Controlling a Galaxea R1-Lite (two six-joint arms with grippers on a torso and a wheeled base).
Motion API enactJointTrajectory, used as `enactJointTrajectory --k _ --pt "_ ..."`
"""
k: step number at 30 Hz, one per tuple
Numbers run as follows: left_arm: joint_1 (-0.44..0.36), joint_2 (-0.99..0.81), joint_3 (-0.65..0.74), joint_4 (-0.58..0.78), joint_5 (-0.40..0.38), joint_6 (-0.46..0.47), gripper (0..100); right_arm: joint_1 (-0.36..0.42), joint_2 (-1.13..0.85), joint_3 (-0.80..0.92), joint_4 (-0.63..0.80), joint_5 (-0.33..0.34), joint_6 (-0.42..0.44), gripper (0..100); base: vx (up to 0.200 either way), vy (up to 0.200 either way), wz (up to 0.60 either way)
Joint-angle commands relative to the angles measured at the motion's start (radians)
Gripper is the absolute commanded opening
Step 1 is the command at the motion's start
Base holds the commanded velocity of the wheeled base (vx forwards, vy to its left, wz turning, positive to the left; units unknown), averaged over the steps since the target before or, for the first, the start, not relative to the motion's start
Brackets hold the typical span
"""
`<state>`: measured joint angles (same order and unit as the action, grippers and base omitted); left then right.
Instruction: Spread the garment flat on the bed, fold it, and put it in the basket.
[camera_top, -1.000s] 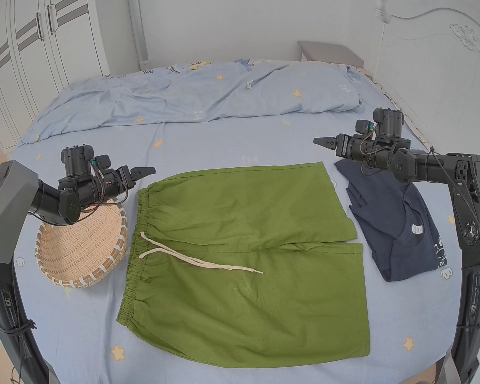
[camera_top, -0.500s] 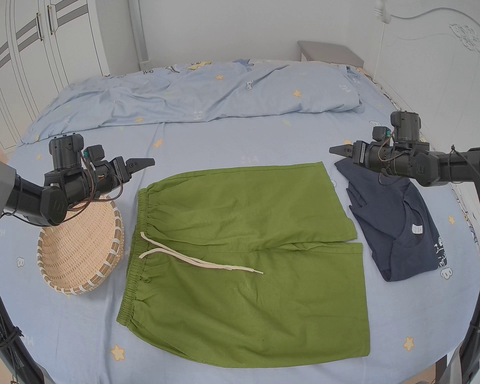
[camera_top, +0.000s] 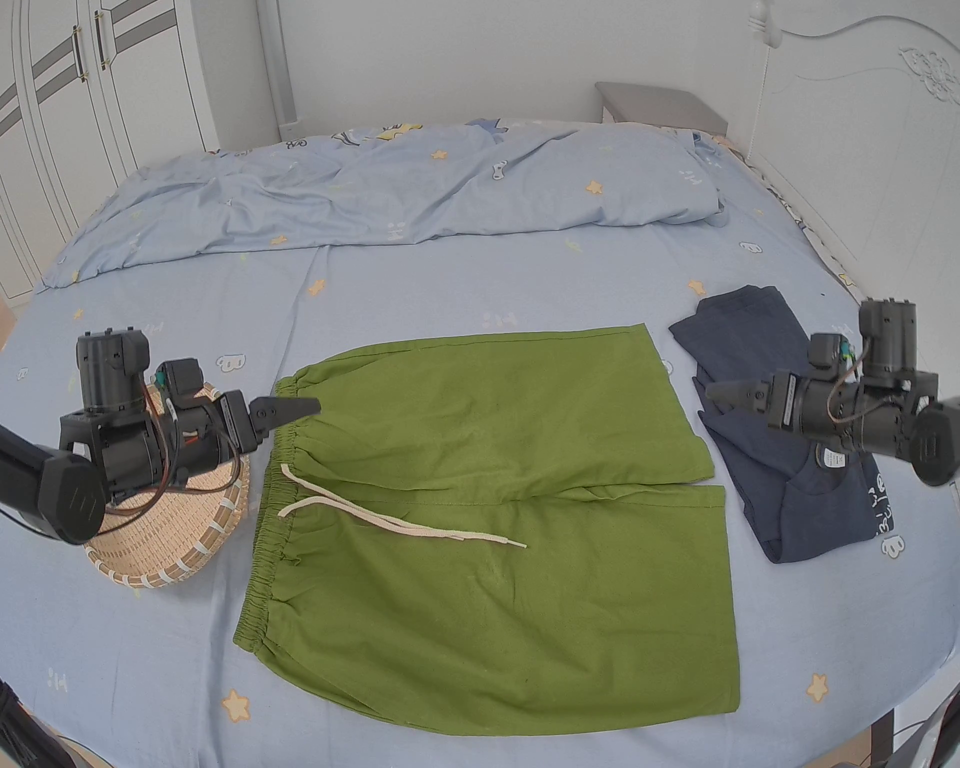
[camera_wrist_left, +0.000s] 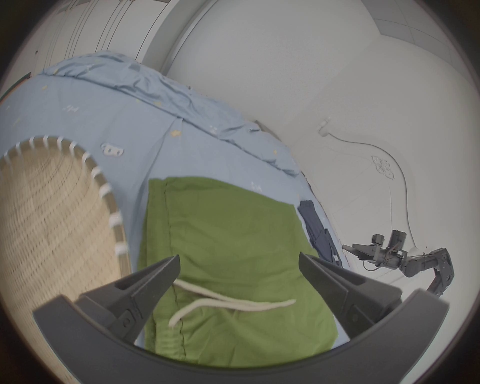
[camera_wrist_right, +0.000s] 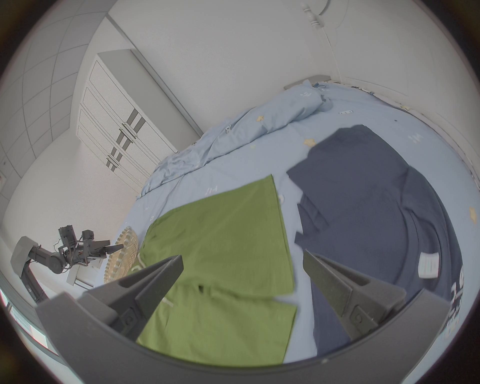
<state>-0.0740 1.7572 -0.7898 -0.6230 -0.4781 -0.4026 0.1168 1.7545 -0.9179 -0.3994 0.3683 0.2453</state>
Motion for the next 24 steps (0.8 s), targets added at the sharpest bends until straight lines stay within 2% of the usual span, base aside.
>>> enactJointTrajectory --k 1,6,9,17,22,24 --pt "-0.064 -0.056 0.359 -0.136 0.073 -0.012 100 0.020 -0.377 0.547 -0.237 0.004 0.025 100 0.000 0.000 0.00" --pt "-0.050 0.007 0.363 -0.139 0.185 0.010 100 0.020 -0.432 0.574 -0.234 0.006 0.025 100 0.000 0.000 0.00" --pt "-0.030 0.008 0.366 -0.139 0.211 0.013 100 0.020 -0.434 0.577 -0.227 0.006 0.025 100 0.000 0.000 0.00" --pt "0.073 -0.012 0.396 -0.139 0.211 0.053 100 0.020 -0.425 0.588 -0.227 0.011 0.023 100 0.000 0.000 0.00" --pt "0.077 -0.038 0.405 -0.138 0.205 0.053 100 0.020 -0.420 0.593 -0.228 0.011 0.023 100 0.000 0.000 0.00" --pt "0.062 -0.065 0.448 -0.139 0.197 0.051 100 0.018 -0.426 0.602 -0.230 0.011 0.025 100 0.000 0.000 0.00"
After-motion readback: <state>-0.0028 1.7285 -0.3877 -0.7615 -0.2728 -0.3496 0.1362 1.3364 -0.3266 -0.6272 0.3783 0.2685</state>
